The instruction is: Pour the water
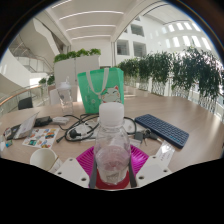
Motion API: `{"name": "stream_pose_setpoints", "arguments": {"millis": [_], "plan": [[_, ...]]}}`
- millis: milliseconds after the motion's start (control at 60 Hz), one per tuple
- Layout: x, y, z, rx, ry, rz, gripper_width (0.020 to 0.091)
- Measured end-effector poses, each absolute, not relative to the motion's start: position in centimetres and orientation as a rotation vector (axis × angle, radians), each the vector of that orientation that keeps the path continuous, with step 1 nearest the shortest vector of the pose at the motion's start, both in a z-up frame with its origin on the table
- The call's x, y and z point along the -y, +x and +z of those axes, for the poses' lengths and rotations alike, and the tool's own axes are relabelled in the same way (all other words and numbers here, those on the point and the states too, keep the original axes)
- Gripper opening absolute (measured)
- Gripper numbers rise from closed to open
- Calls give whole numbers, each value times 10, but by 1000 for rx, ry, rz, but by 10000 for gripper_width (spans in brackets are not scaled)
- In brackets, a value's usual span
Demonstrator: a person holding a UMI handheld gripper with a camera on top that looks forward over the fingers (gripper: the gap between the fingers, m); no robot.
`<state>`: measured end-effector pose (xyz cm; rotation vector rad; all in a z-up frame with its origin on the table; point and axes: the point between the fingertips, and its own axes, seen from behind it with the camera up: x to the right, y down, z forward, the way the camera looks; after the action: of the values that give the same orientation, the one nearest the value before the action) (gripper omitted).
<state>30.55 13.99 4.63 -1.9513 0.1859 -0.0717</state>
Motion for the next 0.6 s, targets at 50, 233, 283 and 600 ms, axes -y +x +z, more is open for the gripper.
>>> {"name": "stream_pose_setpoints", "arguments": {"millis": [50,233,283,600], "plan": [[-137,305,46,-185,-1954,-69,478],[-124,299,34,-188,-2061,-95,756],[-113,296,37,-202,-2058,-89,857],[35,225,101,-170,-2089,-142,841]]}}
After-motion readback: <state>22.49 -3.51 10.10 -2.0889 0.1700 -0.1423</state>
